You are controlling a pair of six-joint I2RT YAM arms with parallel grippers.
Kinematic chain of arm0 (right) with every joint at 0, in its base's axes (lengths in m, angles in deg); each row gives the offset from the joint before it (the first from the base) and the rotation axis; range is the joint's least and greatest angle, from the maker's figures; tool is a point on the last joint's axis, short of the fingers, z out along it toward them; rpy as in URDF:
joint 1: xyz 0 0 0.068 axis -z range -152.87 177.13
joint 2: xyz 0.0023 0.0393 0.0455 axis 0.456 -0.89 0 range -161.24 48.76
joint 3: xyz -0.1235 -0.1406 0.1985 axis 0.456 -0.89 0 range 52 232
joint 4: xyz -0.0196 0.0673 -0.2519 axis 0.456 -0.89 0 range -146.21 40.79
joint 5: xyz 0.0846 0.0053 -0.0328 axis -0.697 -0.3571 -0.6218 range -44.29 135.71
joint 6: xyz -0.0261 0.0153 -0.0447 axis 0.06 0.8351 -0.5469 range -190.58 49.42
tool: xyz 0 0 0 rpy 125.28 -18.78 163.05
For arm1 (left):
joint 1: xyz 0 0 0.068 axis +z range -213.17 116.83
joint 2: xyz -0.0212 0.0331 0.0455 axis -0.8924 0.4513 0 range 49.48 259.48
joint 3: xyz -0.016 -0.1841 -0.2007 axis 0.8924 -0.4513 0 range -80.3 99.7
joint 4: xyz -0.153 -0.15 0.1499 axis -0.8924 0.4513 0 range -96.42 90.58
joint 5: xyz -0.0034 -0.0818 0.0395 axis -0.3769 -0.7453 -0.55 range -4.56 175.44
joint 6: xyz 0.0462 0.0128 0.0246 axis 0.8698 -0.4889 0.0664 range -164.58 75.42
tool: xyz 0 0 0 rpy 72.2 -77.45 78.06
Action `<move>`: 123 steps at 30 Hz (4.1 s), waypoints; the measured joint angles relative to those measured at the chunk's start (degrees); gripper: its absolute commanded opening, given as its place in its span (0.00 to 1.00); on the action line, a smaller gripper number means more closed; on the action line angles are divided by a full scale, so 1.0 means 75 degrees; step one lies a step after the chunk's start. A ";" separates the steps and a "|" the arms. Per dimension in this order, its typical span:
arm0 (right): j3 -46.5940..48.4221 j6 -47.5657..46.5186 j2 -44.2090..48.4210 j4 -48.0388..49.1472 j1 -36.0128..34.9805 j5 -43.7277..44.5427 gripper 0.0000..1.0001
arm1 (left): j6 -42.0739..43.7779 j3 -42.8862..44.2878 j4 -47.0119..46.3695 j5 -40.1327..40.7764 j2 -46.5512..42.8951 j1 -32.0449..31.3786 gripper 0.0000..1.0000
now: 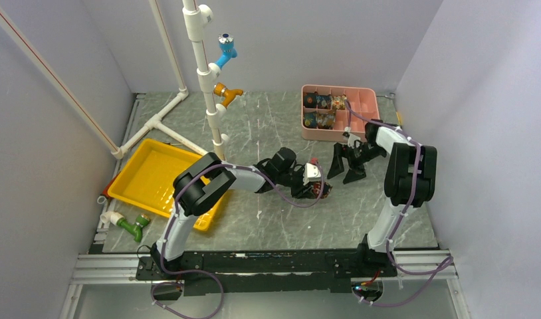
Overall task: Roll the ties
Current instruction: Roll the tie at the center of the board, then pick up the tie at the center of the board, then place the tie in the storage box.
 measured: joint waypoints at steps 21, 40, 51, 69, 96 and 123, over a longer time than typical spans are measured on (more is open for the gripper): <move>-0.1778 0.0268 -0.0437 0.1195 -0.0254 -0.3523 0.82 | 0.0012 0.0009 0.0082 -0.0178 0.0000 0.0128 0.00; -0.1827 0.0985 -0.0047 0.2031 -0.0694 -0.2926 0.00 | 0.0338 -0.0058 0.0207 -0.0137 -0.0102 0.0201 0.69; -0.1856 0.0833 0.0166 0.2057 -0.0825 -0.2789 0.00 | 0.0408 -0.0172 0.0192 0.0090 -0.0187 0.0108 0.95; -0.0326 0.0251 0.0574 0.0373 -0.1145 -0.1664 0.00 | 0.0659 -0.0694 0.0656 0.0615 -0.1221 0.0073 0.99; 0.7009 0.0283 -0.2430 -0.0341 0.0143 0.2183 0.00 | 0.0335 -0.2057 0.2465 0.0487 -0.3095 0.0970 0.99; 0.5106 -0.7405 -0.0927 0.0525 -0.0656 0.2975 0.00 | 0.0233 -0.2253 0.2454 0.0758 -0.3316 0.1037 0.99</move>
